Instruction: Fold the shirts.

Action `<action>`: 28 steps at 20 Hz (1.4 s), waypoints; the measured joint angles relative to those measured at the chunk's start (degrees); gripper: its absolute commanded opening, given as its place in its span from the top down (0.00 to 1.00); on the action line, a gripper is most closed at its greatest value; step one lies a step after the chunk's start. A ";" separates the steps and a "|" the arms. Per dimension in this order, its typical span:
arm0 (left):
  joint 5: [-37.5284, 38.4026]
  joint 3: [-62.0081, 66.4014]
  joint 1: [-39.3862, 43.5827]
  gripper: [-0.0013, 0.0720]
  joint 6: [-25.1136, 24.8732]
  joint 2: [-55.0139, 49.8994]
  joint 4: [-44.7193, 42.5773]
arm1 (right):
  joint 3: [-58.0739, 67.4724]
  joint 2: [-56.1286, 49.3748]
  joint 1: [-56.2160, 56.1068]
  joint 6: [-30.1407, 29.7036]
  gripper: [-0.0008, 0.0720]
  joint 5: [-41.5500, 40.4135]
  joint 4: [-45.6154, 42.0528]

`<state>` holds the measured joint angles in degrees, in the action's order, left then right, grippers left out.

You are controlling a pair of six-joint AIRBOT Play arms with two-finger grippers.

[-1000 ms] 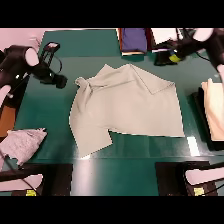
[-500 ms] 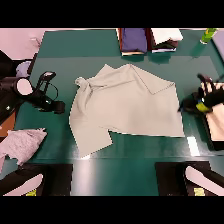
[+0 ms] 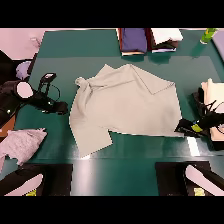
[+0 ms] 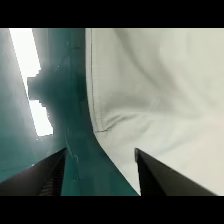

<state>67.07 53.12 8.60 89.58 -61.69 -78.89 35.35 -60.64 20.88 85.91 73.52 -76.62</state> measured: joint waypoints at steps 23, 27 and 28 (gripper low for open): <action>-9.84 -11.93 0.15 0.95 -6.10 -7.19 14.34 | 0.35 4.42 -6.75 1.73 0.97 -2.99 -5.49; -8.96 -8.59 0.22 0.95 -7.02 -5.88 14.27 | 3.37 4.76 -6.82 1.70 0.97 -2.62 -5.18; -8.37 -6.49 0.22 0.95 -7.04 -4.35 13.88 | 5.27 5.35 -6.82 1.70 0.97 -2.14 -4.57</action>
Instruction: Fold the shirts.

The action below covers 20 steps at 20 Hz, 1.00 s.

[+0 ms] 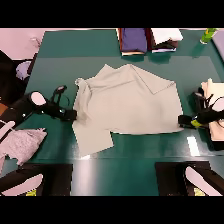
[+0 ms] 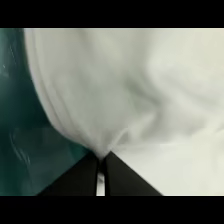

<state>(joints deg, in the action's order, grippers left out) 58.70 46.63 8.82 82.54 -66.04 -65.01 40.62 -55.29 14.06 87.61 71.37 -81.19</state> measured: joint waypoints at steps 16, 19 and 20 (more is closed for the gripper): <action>3.02 66.29 -0.07 0.95 2.29 26.03 -12.15 | 65.64 13.75 0.04 -1.62 0.97 2.54 4.57; 0.87 69.68 -0.04 0.95 2.45 26.08 -12.76 | 74.16 11.23 0.04 -1.62 0.97 6.80 3.02; 0.74 69.77 -0.04 0.95 2.47 25.77 -13.03 | 76.11 10.16 0.04 -1.62 0.97 8.39 2.75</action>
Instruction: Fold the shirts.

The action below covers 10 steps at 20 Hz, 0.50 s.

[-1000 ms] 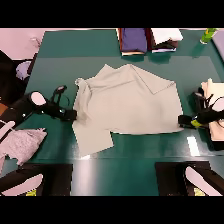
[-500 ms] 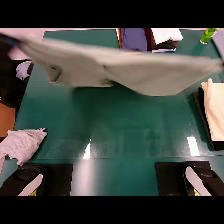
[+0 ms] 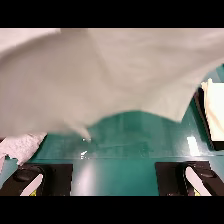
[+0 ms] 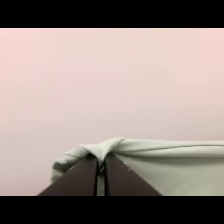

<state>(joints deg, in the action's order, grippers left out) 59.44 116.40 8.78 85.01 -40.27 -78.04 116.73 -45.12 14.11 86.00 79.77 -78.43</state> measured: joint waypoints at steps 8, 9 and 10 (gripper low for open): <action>9.29 -12.90 -0.02 0.95 0.44 -14.45 -1.84 | -10.58 -10.67 -0.37 0.57 0.97 5.09 1.11; 10.10 -16.11 -0.02 0.95 0.44 -17.51 -1.95 | -14.12 -13.14 -0.74 0.57 0.97 5.11 1.18; 9.97 -18.95 -0.02 0.95 0.46 -20.50 -1.95 | -17.64 -15.67 -1.38 0.55 0.97 5.09 1.09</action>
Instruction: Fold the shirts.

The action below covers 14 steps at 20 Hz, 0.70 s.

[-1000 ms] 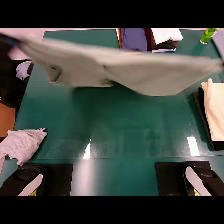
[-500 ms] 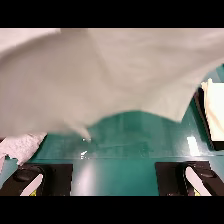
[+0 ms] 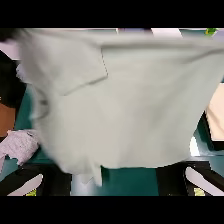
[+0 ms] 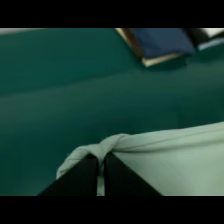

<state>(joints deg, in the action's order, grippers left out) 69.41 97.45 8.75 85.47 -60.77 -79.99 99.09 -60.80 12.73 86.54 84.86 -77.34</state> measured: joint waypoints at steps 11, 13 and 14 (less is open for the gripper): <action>-15.32 -10.21 -2.82 0.95 -0.31 -26.91 -0.55 | -3.89 -31.56 -7.82 -0.28 0.97 -13.49 1.11; -14.64 -9.20 -4.90 0.95 -0.85 -27.85 -0.17 | 0.07 -33.62 -8.20 -0.13 0.97 -13.29 1.03; -13.14 -8.79 -5.86 0.95 -1.92 -28.13 0.68 | 1.84 -34.23 -8.26 -0.09 0.97 -12.52 1.01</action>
<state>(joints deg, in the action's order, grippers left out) 56.27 88.66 2.90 83.55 -88.90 -79.31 100.92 -95.02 4.47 86.46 72.34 -76.34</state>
